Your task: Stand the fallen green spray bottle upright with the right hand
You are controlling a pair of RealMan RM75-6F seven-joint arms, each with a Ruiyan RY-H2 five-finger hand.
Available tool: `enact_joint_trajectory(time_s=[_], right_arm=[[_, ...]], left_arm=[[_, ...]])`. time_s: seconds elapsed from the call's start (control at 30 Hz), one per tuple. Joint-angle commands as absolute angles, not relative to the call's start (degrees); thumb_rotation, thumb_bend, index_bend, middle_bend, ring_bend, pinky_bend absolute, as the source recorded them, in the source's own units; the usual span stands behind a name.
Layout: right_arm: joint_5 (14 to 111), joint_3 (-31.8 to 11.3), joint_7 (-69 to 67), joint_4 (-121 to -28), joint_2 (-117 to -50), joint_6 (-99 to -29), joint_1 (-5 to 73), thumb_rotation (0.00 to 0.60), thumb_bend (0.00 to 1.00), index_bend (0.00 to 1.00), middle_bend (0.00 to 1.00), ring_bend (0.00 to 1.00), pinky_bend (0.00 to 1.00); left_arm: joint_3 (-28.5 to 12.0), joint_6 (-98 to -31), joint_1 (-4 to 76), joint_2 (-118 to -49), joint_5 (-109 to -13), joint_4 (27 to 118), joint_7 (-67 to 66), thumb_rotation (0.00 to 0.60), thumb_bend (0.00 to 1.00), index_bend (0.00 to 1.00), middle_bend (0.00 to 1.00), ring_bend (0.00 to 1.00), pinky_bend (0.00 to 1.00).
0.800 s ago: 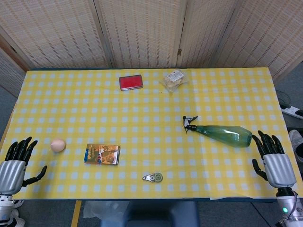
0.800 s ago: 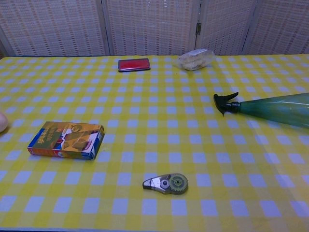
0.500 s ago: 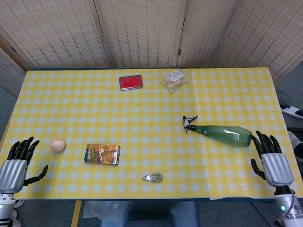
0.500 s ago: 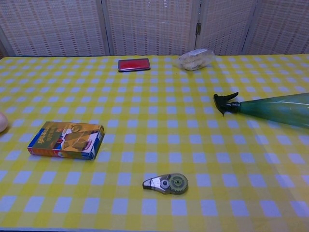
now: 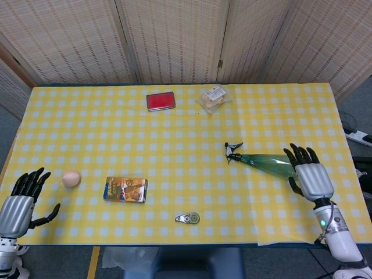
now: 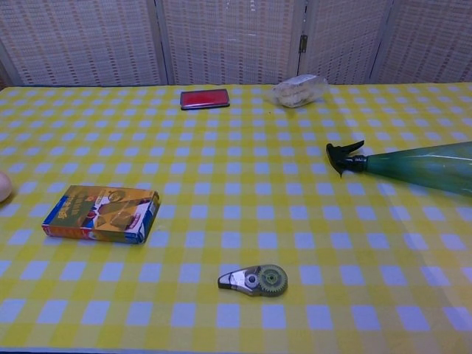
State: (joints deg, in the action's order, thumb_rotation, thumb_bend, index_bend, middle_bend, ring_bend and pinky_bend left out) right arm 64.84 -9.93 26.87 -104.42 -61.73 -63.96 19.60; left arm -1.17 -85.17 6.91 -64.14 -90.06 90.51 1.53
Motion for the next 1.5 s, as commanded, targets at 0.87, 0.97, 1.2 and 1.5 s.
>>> enact_joint_trajectory(time_s=[0.87,0.97,1.2,1.5], right_arm=[[15.24,-8.14,52.61,-90.35,-78.93,-56.39,46.53,0.6,0.48,0.0,0.0,0.02,0.0],[15.17,-7.74,52.29,-89.07,-80.1,-56.61,47.24,0.6,0.48,0.0,0.04,0.05,0.0],[17.1,-7.32,50.84,-85.82,-82.88,-57.89,47.88,0.6,0.48,0.14,0.28,0.24,0.09],[19.9,-7.5,48.59,-83.7,-84.27,-58.6,47.9,0.6,0.48,0.29,0.41,0.37,0.25]], left_arm=[[-0.66,-88.48,5.72,-61.72,-92.24,90.74,7.92,0.249,0.4,0.0,0.04,0.02,0.01],[-0.58,-88.44,5.76,-61.64,-92.41,90.61,8.21,0.25,0.4,0.0,0.04,0.02,0.01],[-0.74,-88.84,5.71,-61.62,-92.45,90.22,9.22,0.248,0.4,0.0,0.04,0.02,0.01],[-0.8,-88.97,5.57,-61.43,-92.21,90.25,9.41,0.249,0.4,0.0,0.04,0.02,0.01]])
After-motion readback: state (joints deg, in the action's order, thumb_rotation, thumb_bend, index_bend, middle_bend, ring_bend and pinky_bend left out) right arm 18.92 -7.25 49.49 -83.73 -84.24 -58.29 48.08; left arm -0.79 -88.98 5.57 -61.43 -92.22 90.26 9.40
